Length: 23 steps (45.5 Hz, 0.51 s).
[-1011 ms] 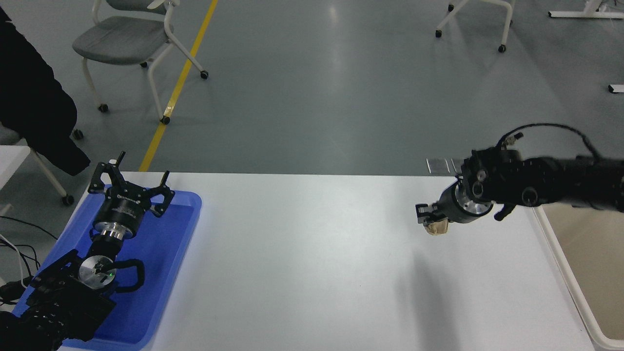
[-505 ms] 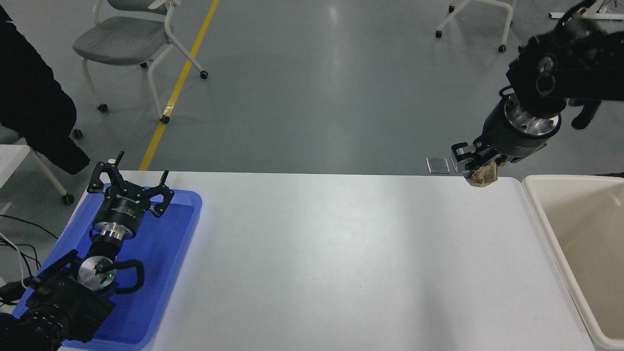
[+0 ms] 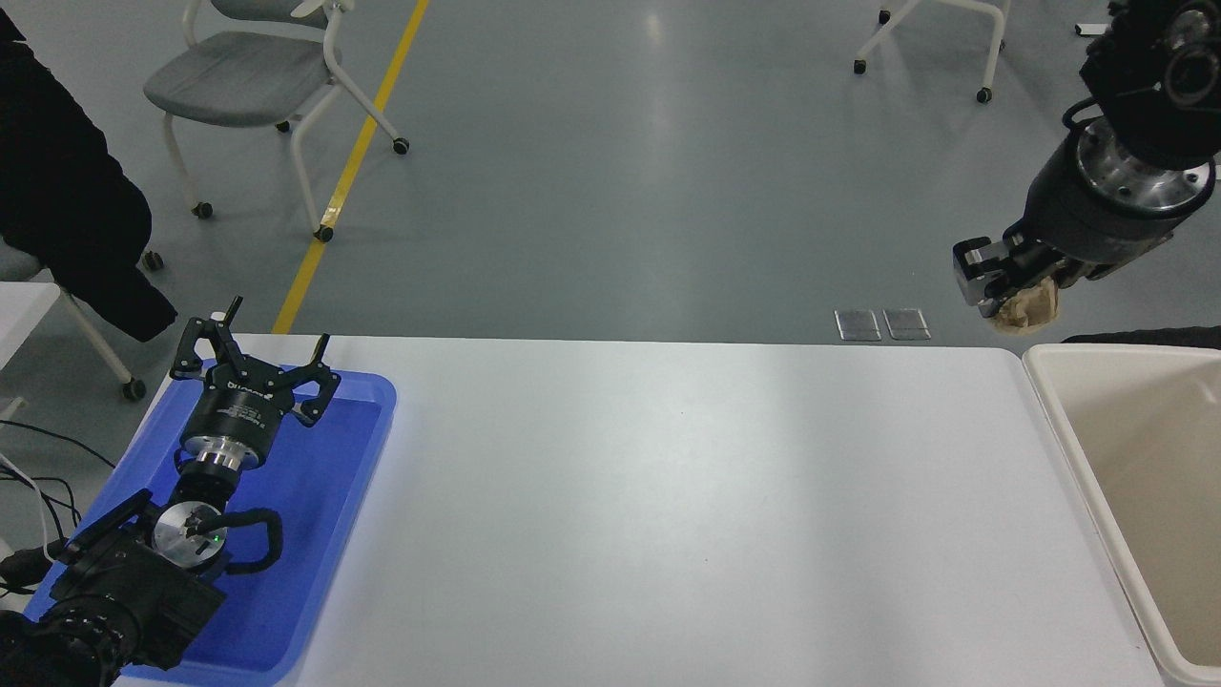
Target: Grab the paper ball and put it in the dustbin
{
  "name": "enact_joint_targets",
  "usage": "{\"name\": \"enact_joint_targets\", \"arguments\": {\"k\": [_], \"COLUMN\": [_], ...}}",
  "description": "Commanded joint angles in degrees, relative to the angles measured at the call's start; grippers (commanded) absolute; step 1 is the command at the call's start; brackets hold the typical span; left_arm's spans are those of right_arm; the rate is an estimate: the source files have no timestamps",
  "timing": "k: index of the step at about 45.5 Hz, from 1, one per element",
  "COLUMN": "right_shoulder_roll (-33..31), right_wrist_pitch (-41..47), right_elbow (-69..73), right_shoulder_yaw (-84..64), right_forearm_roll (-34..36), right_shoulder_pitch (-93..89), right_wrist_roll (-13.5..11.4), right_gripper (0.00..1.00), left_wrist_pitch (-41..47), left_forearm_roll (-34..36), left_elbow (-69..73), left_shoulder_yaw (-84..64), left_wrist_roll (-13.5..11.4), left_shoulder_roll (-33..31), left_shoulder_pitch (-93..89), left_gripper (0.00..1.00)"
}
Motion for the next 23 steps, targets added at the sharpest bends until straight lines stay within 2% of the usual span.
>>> {"name": "enact_joint_targets", "arguments": {"k": [1, 5, 9, 15, 23], "right_shoulder_roll": [-14.25, -19.35, -21.38, -21.47, -18.84], "right_wrist_pitch": [0.31, 0.05, -1.35, -7.24, -17.78], "right_elbow": [-12.13, -19.51, -26.98, -36.21, -43.6], "right_shoulder_yaw": [1.8, 6.37, 12.34, 21.22, 32.38], "right_forearm_roll": [-12.18, -13.59, -14.29, -14.38, -14.12], "right_shoulder_pitch": [-9.7, -17.78, -27.35, -43.0, -61.2], "right_wrist_roll": [0.55, 0.9, 2.13, 4.59, 5.47], "right_gripper": [0.0, 0.0, 0.0, 0.0, 0.0], "left_wrist_pitch": [0.0, 0.0, 0.0, 0.0, 0.0], "left_forearm_roll": [0.01, 0.01, 0.01, 0.01, 0.01], "left_elbow": [0.01, -0.16, 0.01, 0.01, 0.01], "left_shoulder_yaw": [0.0, 0.0, 0.0, 0.0, 0.0], "left_wrist_roll": [0.01, 0.01, 0.01, 0.01, 0.01], "left_shoulder_roll": [0.0, 0.0, 0.0, 0.0, 0.0], "left_shoulder_pitch": [0.01, 0.01, 0.01, 0.01, 0.01], "left_gripper": [1.0, 1.0, 1.0, 1.0, 1.0]}}
